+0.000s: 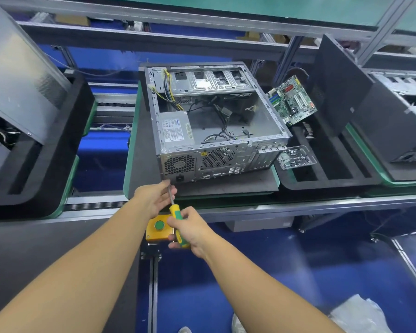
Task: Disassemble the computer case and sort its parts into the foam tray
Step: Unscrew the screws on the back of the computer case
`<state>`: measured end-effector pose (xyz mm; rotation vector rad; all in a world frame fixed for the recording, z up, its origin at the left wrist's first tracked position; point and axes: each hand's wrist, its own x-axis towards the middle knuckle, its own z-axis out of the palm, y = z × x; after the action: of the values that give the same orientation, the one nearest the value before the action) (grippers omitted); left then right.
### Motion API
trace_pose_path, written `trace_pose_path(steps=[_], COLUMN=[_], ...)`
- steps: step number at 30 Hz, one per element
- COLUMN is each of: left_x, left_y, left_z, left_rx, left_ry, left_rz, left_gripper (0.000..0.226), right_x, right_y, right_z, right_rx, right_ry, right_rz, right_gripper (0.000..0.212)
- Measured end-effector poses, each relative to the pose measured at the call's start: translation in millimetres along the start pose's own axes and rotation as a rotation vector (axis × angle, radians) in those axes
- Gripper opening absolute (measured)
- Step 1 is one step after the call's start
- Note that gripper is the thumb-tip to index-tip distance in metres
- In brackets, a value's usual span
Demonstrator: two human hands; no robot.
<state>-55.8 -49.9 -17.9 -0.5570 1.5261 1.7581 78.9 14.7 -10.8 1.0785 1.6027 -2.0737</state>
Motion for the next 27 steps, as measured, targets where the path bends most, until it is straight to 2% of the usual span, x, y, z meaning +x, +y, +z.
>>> trace_pose_path(steps=[3,8,11,13,17,20,22,25,27], left_x=[-1.8,-8.4,-18.5,-30.1,-59.2,-74.5,-76.4,-65.6,-52.3], left_y=[1.1,-1.8,-4.6,-7.7,-17.1,-26.3,-35.3,-49.1,-52.4], left_z=[4.9,8.2,17.2,39.4,121.3,199.0,251.9,329.3,369.5], left_rx=[0.016,0.090,0.318,0.541,0.838,0.861,0.794,0.705,0.683], left_ry=[0.020,0.066,0.134,0.055,-0.291,-0.504,-0.511,-0.386,-0.285], left_rz=[-0.016,0.014,0.075,0.091,0.130,0.196,0.237,0.256,0.269], left_gripper=[0.021,0.012,0.024,0.030,0.035,0.029,0.020,0.018,0.024], right_x=[-1.3,-18.2,-33.7,-44.3,-60.1,-68.0,-72.3,-75.0,-75.6], right_y=[-4.6,-13.7,-25.1,-36.4,-67.0,-89.2,-99.8,-108.2,-111.4], right_z=[-4.1,-46.7,-88.5,-118.7,-182.4,-236.8,-275.5,-335.8,-372.9], right_rx=[-0.078,-0.230,-0.170,-0.033,0.199,0.302,0.309,0.300,0.265], right_ry=[-0.028,-0.013,0.020,0.051,0.189,0.313,0.395,0.476,0.496], right_rz=[0.006,-0.033,-0.123,-0.218,-0.406,-0.473,-0.478,-0.481,-0.478], right_gripper=[0.026,0.020,0.012,0.010,0.016,0.012,0.010,0.010,0.012])
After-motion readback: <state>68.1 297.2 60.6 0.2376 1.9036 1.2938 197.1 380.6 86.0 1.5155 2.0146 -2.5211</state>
